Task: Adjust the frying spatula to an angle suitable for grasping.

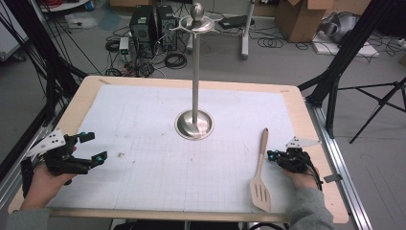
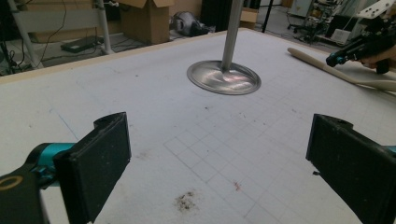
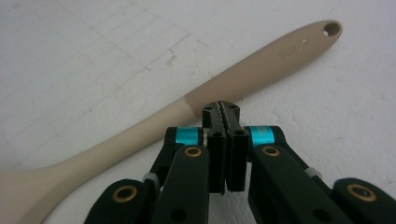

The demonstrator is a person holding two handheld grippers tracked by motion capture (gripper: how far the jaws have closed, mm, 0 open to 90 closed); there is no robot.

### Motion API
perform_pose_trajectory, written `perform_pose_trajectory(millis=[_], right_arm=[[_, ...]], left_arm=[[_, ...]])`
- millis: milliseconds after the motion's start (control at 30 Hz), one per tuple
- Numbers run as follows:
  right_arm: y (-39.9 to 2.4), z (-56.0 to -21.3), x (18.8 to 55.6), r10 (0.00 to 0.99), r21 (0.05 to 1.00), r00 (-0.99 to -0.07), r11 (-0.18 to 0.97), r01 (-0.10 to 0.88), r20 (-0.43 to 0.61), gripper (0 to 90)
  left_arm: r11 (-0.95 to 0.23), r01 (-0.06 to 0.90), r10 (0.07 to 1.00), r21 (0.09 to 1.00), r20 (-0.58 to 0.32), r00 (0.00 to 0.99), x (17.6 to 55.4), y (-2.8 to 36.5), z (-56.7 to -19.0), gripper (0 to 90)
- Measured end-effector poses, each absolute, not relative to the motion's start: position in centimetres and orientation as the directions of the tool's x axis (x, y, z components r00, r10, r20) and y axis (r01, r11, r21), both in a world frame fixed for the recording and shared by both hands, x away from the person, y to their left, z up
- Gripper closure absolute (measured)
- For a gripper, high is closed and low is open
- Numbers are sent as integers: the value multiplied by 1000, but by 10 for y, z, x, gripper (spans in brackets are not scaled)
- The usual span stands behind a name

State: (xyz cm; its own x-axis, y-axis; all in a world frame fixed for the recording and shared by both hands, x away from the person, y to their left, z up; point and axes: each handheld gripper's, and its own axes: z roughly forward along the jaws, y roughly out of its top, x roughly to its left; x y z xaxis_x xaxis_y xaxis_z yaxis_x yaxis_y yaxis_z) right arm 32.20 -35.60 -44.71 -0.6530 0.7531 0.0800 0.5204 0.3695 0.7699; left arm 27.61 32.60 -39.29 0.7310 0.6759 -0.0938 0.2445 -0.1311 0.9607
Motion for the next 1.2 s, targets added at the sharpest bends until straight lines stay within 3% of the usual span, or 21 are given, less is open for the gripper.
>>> perform_pose_trajectory(millis=[400, 1200], right_arm=[[-346, -448, 329, 738, 758, -675, 434, 486, 11, 900], [-318, -445, 351, 691, 772, -723, 463, 435, -7, 900]], left_arm=[[-150, 266, 692, 952, -91, 716, 271, 330, -397, 69], [-152, 281, 716, 948, -90, 692, 259, 344, -400, 69]])
